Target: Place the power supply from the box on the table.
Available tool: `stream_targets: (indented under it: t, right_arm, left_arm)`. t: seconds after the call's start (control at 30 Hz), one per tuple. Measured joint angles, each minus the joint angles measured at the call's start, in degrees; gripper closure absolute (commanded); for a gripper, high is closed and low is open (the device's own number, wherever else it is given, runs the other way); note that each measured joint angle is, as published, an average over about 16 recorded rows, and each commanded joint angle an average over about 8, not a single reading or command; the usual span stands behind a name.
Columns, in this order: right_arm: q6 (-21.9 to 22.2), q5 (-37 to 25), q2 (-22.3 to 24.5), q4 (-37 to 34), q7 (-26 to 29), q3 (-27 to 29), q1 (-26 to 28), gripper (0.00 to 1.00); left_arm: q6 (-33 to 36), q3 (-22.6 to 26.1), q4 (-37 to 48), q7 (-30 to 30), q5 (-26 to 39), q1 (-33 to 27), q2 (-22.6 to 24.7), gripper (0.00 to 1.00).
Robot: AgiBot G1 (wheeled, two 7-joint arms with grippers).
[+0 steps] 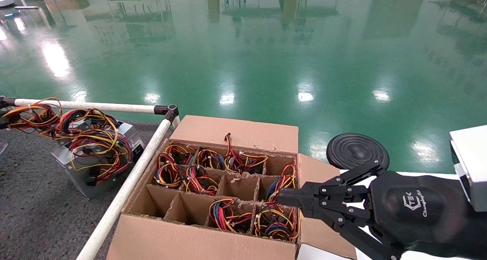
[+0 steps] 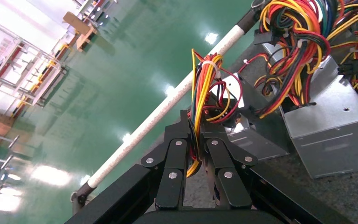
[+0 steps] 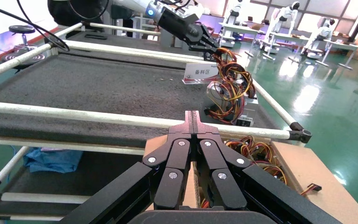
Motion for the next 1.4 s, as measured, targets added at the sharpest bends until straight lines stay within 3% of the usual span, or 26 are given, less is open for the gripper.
stream_targets:
  t: [1.4]
  right_arm:
    - [0.00,0.00,0.00,0.00,0.00,0.00,0.00,1.00]
  left_arm:
    - [3.78,2.09,-4.15,-2.88,-0.90,-1.90,1.88,0.00]
